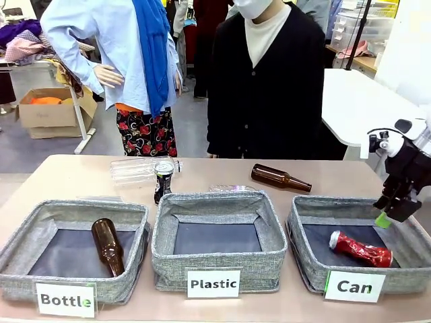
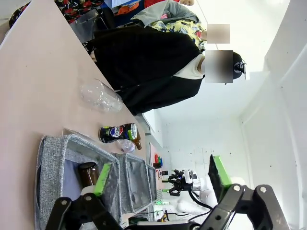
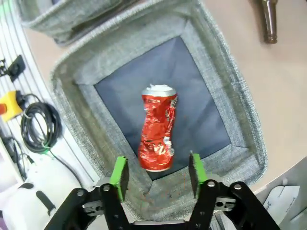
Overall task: Sort the can waste into the basket.
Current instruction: Pick up the can waste from the table and place it in the right Fabric basket.
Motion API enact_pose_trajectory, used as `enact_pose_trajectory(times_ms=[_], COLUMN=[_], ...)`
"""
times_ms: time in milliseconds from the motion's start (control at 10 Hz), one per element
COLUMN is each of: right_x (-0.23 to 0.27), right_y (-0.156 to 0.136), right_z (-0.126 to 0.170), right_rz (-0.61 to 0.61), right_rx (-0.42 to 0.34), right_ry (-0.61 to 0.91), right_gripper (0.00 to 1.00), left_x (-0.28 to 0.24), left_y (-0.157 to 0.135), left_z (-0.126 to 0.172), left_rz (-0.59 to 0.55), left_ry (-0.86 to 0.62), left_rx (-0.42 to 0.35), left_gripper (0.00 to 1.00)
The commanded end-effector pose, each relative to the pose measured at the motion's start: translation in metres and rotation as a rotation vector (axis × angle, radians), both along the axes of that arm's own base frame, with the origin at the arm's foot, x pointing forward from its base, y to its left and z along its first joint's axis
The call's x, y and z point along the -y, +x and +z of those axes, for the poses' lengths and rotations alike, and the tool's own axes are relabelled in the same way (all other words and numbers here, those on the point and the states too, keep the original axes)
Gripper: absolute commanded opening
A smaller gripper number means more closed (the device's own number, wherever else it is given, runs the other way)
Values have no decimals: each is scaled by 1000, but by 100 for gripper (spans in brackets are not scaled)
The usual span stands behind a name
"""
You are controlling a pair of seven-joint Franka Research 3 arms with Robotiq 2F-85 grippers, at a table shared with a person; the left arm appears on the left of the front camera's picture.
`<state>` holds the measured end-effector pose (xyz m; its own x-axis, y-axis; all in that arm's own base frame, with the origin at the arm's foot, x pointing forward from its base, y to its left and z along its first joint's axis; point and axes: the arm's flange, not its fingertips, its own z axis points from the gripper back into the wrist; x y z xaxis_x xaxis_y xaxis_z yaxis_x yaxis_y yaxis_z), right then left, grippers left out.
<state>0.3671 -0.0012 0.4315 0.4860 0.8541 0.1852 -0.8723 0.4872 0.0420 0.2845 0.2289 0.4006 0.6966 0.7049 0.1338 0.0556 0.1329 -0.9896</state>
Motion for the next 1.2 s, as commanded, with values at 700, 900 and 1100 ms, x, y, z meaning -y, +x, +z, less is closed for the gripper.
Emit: enact_pose_trajectory(times_ms=[700, 900, 1100], right_x=[27, 47, 78], right_y=[42, 64, 69], right_z=[27, 29, 24], right_rz=[-568, -824, -713], right_rx=[-222, -581, -771], right_ry=[708, 1021, 1205], right_gripper=[100, 100, 100], left_x=[0, 0, 0], left_y=[-3, -3, -3], left_z=[5, 5, 5], left_rz=[1, 1, 1], left_ry=[-19, -19, -19], left_rx=[3, 3, 3], left_gripper=[100, 100, 100])
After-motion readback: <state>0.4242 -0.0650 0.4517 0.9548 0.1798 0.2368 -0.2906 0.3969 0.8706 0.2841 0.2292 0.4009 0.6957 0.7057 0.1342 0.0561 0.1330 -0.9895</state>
